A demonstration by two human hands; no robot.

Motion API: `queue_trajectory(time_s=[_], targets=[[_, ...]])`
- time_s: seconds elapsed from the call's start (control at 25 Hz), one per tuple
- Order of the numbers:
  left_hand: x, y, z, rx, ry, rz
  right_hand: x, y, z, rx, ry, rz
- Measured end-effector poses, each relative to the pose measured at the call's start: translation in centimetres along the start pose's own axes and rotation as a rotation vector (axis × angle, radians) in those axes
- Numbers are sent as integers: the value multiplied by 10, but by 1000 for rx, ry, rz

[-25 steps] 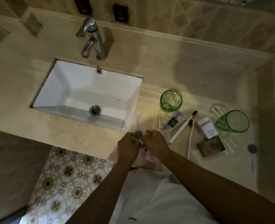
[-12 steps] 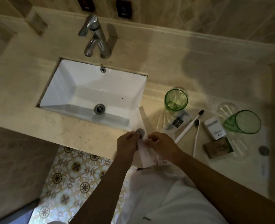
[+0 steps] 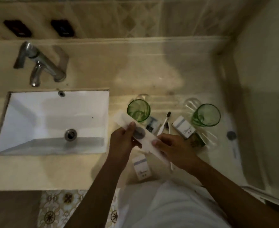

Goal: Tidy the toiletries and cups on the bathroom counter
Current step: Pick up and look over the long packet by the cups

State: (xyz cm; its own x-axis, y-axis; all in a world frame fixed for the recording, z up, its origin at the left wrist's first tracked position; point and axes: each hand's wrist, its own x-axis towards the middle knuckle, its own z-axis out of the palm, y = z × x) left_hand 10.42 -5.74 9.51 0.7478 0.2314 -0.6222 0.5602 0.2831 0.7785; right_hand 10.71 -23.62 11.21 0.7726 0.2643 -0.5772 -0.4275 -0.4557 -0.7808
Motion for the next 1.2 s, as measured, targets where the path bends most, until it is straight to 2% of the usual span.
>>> queue_trajectory(time_s=[0.12,0.28,0.44,0.56,0.76,0.88,0.96,1.08,1.16,1.2], targets=[[18,19,35,127,23,52,-10,0,-38,174,61,54],[37,45,105,332,-107,115,-7,0,-84,309,210,37],[80,57,171,381,-269,71,14,6,-126,403,365,96],[121,60,220,405,-309,-2,34,19,-166,496,427,140],[175,57,299,463,-378,-83,69,38,-214,507,609,174],[201,55,333,549,-482,-129,96,54,-231,446,713,200],[221,53,350,645,-463,-131,115,60,-238,374,732,227],[244,48,366,989,-407,3,137,72,-238,305,760,289],[252,45,363,1222,-376,182,138,73,-231,285,781,351],[253,45,356,1288,-371,291,135,72,-227,167,817,381]])
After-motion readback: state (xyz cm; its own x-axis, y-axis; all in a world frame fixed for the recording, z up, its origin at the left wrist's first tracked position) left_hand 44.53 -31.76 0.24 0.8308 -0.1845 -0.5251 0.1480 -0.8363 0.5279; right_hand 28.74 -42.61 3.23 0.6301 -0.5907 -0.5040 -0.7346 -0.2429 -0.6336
